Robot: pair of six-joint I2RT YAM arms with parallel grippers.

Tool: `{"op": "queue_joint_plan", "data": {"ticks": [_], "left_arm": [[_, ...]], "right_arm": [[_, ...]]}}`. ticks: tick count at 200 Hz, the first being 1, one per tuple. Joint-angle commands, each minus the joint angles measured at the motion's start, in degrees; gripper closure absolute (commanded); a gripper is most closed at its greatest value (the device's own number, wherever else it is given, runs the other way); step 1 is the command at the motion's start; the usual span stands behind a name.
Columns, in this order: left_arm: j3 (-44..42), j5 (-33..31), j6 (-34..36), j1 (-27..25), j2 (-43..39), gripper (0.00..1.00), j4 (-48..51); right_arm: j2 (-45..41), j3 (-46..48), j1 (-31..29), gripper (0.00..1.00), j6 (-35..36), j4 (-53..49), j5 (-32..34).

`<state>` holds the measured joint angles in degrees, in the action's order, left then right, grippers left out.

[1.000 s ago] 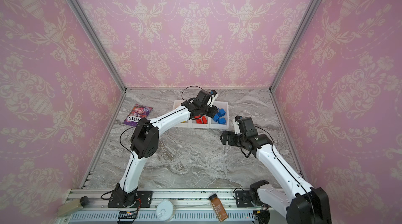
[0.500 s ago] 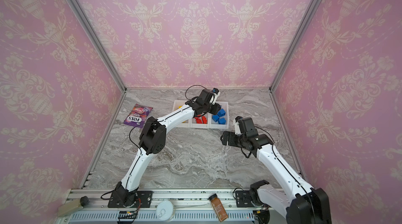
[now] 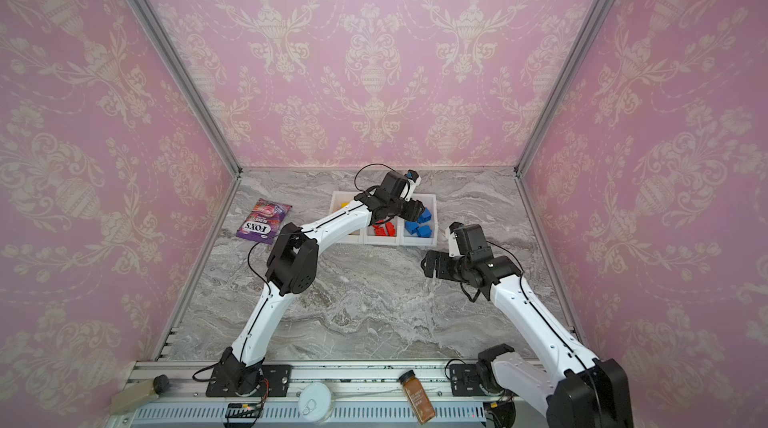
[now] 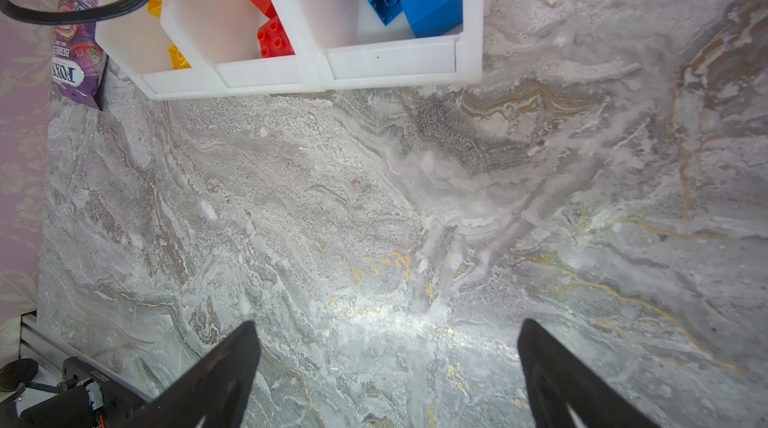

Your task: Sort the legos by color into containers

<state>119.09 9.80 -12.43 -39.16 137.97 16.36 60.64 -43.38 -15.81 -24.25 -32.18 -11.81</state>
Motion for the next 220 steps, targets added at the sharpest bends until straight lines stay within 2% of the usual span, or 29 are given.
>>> {"op": "queue_joint_plan", "data": {"ticks": [1,59,92,127,156,185,220], "left_arm": [[-3.6,0.2,0.8,0.3,-5.9,0.35,-3.5],[-15.1,1.2,-0.6,0.3,-15.0,0.26,-10.1],[-28.5,0.4,-1.8,0.3,-23.8,0.22,-15.2],[-41.6,-3.4,-0.6,0.4,-34.4,0.12,-16.6],[-51.7,-9.0,0.1,0.6,-43.8,0.03,-17.2],[-59.7,-12.7,0.2,3.0,-51.6,0.01,-16.9],[-66.4,-14.7,0.6,8.6,-58.1,0.01,-16.0]], "right_arm": [[0.6,-1.6,0.2,0.02,-0.5,-0.2,0.0],[1.8,-2.6,0.3,0.02,0.2,0.0,0.9],[2.8,-4.0,0.3,0.01,1.3,-0.1,2.5],[4.7,-5.5,0.6,0.00,2.9,0.5,4.1],[6.3,-6.4,1.4,0.00,3.9,1.7,5.2],[8.2,-7.4,2.3,0.00,5.2,3.6,6.4],[9.5,-7.8,2.8,0.00,7.7,7.2,12.8]]}}
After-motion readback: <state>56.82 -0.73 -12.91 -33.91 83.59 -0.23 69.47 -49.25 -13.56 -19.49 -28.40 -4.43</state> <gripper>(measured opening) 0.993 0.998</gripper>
